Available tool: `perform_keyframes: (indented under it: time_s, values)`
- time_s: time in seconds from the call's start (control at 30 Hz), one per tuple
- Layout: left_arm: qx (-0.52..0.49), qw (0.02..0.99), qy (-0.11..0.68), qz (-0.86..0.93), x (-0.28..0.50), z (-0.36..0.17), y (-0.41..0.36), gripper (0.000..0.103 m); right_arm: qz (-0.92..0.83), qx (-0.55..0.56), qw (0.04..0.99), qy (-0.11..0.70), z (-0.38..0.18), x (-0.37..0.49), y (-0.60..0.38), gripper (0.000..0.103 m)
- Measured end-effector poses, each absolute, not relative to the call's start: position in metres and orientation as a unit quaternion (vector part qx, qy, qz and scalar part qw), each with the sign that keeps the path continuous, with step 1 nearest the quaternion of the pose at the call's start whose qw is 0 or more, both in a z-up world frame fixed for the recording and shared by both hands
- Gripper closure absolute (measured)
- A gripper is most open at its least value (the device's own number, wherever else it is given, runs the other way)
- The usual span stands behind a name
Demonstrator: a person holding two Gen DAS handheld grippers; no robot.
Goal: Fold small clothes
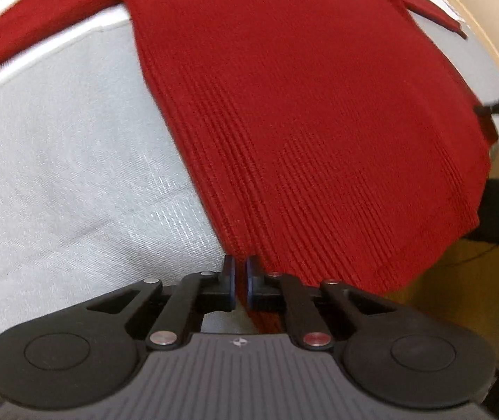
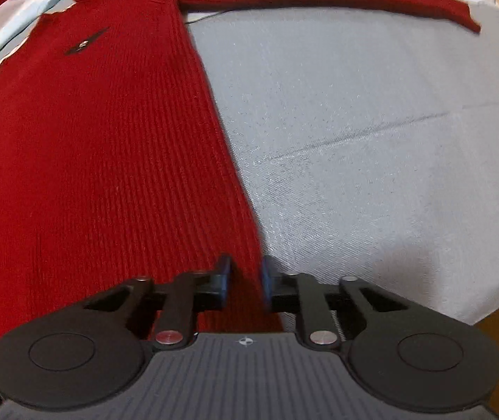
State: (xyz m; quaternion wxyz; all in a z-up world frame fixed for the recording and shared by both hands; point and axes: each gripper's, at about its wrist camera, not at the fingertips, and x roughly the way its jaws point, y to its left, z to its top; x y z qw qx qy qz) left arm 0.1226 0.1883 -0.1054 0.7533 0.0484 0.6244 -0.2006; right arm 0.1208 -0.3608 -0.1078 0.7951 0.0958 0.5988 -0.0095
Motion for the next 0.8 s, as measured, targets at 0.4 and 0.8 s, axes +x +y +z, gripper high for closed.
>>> perform_keyframes:
  time_s: [0.4,0.8]
  values:
    - [0.005,0.773,0.604,-0.192,0.121,-0.068,0.192,0.101,-0.019,0.018,0.82,0.571,-0.087,0.108,-0.347,0.083]
    - [0.065,0.748,0.624,-0.217,0.128,-0.086,0.155,0.059,0.057,0.024,0.828,0.557,-0.082,0.108,-0.337,0.053]
